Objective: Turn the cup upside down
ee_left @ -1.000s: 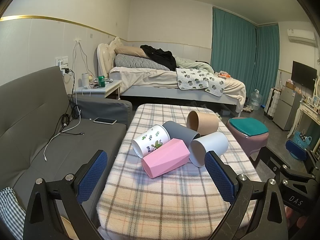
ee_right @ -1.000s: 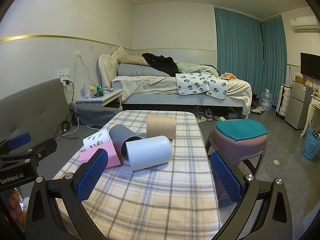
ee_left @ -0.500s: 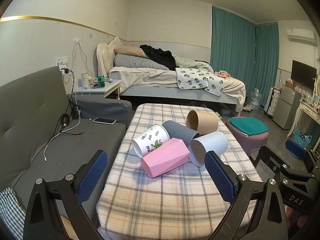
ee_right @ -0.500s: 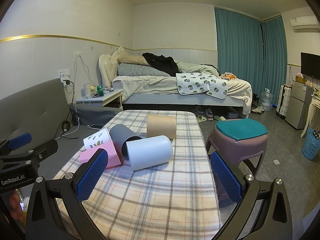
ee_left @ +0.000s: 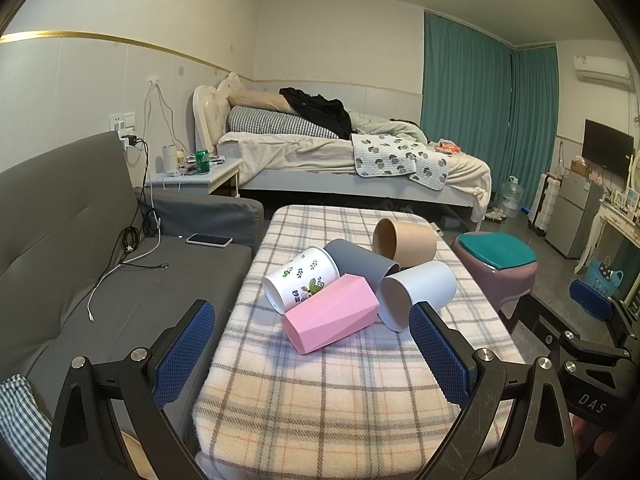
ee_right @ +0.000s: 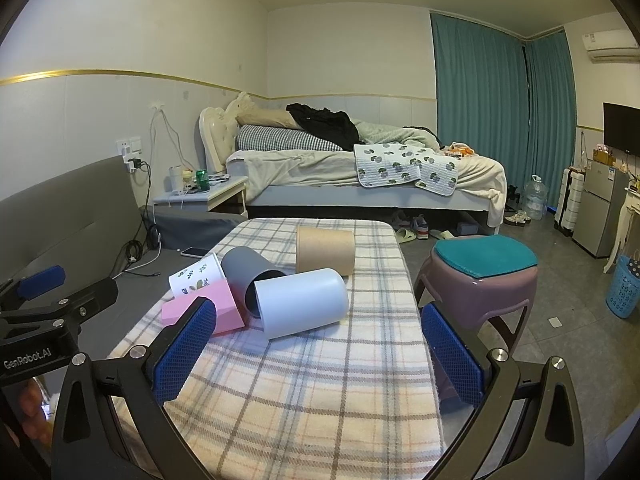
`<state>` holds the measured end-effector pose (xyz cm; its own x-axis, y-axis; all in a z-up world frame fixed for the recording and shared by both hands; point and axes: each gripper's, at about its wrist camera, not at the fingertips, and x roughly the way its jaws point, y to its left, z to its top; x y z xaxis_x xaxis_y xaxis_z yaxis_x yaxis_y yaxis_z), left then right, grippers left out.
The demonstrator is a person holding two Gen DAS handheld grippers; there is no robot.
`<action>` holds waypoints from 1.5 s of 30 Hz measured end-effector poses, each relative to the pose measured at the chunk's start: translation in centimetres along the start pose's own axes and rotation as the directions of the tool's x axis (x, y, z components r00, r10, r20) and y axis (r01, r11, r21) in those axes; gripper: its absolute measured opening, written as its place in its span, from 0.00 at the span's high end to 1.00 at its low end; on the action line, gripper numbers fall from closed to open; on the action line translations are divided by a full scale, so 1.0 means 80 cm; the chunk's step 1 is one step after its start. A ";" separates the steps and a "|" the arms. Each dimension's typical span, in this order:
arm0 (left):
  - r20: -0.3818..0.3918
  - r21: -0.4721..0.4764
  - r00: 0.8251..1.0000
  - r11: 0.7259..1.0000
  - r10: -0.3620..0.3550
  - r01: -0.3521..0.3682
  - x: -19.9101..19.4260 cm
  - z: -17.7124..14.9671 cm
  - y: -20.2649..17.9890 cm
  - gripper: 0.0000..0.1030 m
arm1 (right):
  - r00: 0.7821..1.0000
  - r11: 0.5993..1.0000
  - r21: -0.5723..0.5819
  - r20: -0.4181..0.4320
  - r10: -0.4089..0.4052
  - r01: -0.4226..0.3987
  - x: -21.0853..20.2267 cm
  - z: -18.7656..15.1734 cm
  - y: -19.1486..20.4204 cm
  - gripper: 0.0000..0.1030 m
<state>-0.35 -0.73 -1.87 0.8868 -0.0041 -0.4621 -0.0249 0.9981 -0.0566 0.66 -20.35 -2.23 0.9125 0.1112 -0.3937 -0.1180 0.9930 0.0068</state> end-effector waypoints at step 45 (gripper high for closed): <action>-0.301 -0.080 0.946 0.986 0.118 -0.148 0.222 0.066 -0.001 0.02 | 0.743 0.483 -0.630 -0.666 0.068 -0.608 0.430 0.086 0.025 0.00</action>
<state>17.86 -0.59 -5.40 0.6975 0.0955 -0.7102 -0.1931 0.9795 -0.0579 34.54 -14.26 -9.46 0.4094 0.1230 -0.9040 -0.8589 0.3862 -0.3364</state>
